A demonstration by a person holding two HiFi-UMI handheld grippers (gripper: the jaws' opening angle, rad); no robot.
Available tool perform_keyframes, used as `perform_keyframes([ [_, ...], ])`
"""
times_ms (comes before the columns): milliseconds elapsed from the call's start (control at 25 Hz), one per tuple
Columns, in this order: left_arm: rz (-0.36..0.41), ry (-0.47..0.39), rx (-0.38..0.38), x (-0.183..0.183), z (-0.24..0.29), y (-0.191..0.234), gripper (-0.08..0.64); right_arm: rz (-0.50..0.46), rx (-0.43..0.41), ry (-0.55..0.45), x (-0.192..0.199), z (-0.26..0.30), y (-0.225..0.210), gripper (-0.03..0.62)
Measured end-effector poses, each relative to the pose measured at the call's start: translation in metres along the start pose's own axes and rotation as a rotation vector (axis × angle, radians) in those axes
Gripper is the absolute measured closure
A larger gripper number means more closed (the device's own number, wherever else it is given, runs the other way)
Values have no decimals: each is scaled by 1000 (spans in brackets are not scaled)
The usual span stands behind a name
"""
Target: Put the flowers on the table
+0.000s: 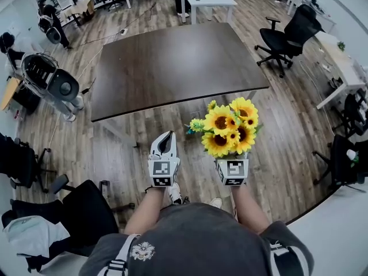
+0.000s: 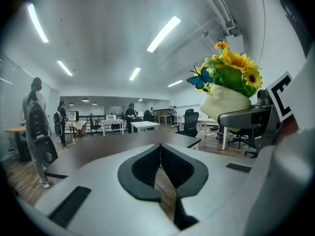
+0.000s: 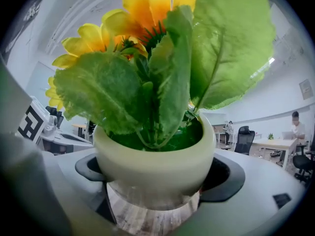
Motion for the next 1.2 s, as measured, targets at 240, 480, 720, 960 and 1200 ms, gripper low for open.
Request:
perform_keyframes([
  [240,-3,-7,-9,6,-22,59,552,-12,-16,-18,-11,21,60,25],
  [480,1,-17,1,10,-23,103,552,-10,-6,-31,-15,47,91,25],
  [720,6,-26,26,12,-23,142,552,-15,1,-36,-18,68,122,25],
  [960,26,-37,65,10,-20,166,552,-21,6,-32,-23,88,142,26],
  [1200,3,-30,50,13,-6,187,552,-24,-1,-20,-23,114,149,26],
])
Point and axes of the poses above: the fingertips, and each gripper's own axes: z forward along the fingers, y to its left, x out of its underside, the point moved 5 cm from there along -z, backward along the fingers, and after that the axes turned 10 degrees about x, right-handed, at the moved point
